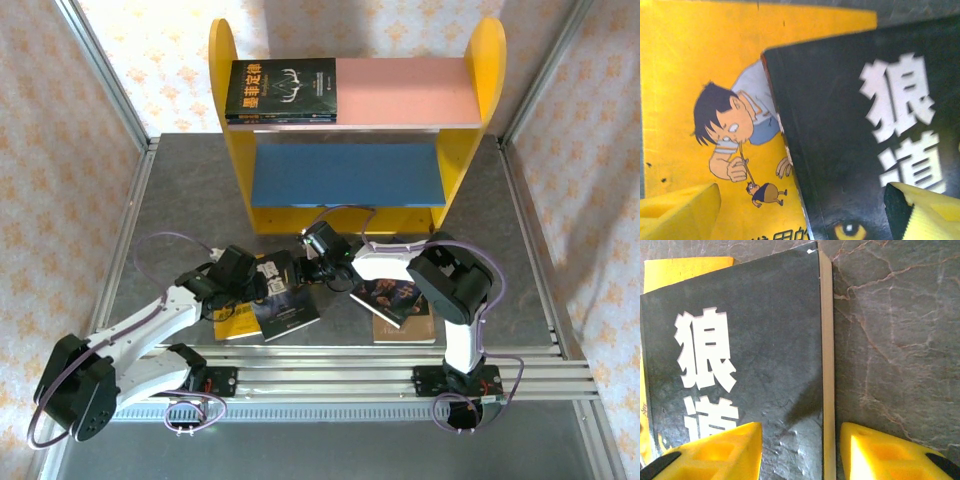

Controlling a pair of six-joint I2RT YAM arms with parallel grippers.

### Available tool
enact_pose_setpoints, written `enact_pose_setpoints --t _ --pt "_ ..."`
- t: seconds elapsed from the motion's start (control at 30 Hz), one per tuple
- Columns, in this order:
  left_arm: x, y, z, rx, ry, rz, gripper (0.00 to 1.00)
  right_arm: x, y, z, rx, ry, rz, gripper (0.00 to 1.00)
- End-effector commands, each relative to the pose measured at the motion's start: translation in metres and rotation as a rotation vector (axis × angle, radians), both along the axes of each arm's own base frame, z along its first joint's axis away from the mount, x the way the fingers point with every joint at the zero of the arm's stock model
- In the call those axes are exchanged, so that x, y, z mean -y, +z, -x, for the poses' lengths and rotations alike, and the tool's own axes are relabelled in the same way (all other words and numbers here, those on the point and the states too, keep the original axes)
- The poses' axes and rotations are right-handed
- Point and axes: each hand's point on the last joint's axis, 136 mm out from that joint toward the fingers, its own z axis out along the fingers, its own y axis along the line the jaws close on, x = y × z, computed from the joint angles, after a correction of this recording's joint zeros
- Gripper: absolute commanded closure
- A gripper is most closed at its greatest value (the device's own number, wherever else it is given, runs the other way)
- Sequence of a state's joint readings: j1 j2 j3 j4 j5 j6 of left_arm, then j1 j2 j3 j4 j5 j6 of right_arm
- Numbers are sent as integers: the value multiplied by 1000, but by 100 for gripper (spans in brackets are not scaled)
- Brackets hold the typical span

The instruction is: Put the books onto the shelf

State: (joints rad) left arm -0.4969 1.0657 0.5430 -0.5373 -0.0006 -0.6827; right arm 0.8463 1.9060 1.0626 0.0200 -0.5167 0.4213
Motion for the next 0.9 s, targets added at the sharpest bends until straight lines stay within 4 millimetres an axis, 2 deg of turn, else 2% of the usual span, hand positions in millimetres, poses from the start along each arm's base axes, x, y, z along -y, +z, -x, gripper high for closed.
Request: enact_pose_setpoints --t 0.0,0.2,0.47,0.67,0.87 --pt "7 -8 -3 -1 2 46 13 14 -27 11 -46 6 94 59" --pt "21 -18 -7 -14 -15 106 13 19 -38 16 -66 9 107 72" --pt "33 -24 -11 -23 -30 158 13 18 -40 18 -74 18 104 79" --pt "51 -9 -24 26 -49 252 14 19 -39 19 -67 16 101 80" --pt "61 4 -33 66 -59 308 15 17 -42 20 -79 27 99 80"
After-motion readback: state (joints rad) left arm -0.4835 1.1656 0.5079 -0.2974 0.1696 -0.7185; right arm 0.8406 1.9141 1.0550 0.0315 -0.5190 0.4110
